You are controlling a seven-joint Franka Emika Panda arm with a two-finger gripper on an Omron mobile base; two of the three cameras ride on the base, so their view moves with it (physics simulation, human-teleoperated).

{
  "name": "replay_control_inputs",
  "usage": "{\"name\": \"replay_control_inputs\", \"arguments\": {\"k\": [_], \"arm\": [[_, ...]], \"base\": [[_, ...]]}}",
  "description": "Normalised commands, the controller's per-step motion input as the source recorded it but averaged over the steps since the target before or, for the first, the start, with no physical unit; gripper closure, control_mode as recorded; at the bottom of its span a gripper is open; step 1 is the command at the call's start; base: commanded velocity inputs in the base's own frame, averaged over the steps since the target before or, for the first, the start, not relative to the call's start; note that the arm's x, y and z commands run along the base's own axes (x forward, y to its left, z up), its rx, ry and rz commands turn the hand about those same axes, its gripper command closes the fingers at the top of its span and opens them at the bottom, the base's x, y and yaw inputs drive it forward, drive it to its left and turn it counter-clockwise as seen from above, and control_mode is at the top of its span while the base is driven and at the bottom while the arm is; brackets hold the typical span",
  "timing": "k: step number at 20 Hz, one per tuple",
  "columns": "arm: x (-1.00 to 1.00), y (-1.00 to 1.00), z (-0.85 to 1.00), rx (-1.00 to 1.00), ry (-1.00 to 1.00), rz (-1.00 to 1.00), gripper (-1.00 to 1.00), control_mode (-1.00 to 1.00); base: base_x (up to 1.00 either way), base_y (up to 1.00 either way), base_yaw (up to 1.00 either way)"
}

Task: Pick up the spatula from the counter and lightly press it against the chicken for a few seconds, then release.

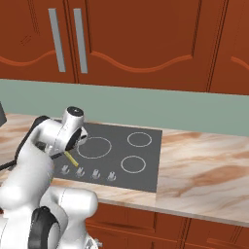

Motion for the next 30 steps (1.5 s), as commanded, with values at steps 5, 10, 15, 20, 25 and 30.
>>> {"name": "replay_control_inputs", "arguments": {"k": [5, 10, 15, 20, 25, 30], "arm": [[0.14, 0.34, -0.12, 0.0, 0.07, 0.04, 1.0, -1.0], [0.04, 0.24, -0.22, 0.0, 0.04, 0.03, 1.0, -1.0], [0.01, 0.16, -0.4, 0.0, 0.02, 0.03, 1.0, -1.0], [0.0, 0.03, -0.23, 0.0, 0.0, 0.03, 1.0, -1.0], [0.02, 0.04, -0.08, 0.0, 0.0, 0.03, 1.0, -1.0], [0.02, 0.0, -0.02, 0.0, 0.0, 0.02, 1.0, -1.0]], "base": [[0.0, 0.0, 0.0], [0.0, 0.0, 0.0], [0.0, 0.0, 0.0], [0.0, 0.0, 0.0], [0.0, 0.0, 0.0], [0.0, 0.0, 0.0]]}}
